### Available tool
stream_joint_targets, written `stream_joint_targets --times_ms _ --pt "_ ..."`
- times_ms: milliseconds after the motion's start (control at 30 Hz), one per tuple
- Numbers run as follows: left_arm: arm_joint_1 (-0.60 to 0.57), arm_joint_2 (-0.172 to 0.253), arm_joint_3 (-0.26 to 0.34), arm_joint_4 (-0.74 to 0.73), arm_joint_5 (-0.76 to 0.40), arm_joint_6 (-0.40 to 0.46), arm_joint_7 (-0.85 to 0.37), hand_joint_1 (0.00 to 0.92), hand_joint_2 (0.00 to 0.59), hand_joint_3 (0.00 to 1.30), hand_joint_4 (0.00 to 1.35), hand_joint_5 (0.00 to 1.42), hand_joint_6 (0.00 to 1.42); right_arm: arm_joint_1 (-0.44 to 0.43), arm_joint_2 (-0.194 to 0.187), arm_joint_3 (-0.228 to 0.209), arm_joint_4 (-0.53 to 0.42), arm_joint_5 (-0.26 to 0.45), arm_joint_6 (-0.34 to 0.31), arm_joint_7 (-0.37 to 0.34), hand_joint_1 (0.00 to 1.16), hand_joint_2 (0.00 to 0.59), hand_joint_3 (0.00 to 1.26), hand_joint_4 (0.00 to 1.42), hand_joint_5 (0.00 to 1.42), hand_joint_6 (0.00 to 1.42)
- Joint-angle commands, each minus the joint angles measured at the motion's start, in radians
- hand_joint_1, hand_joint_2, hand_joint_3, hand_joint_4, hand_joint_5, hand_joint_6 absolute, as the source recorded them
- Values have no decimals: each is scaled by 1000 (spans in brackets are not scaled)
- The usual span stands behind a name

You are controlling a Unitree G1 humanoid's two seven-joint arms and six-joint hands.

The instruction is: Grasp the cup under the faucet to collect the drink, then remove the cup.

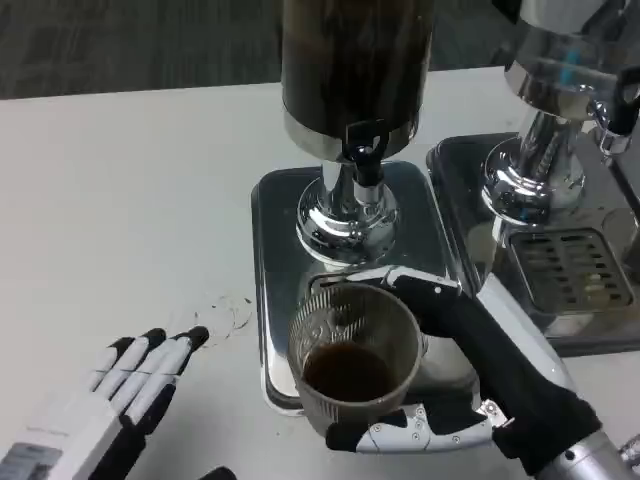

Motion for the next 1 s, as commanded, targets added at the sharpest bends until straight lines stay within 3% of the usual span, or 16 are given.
stream_joint_targets --times_ms 33,1000 --pt "4 6 9 -3 7 -7 9 0 159 0 0 0 0 -6 1 -4 -42 28 -10 3 1025 112 609 716 748 873" --pt "-6 -1 -9 34 -25 -22 -10 0 157 0 0 0 0 -9 17 5 -37 26 -4 20 1034 121 610 726 752 874"
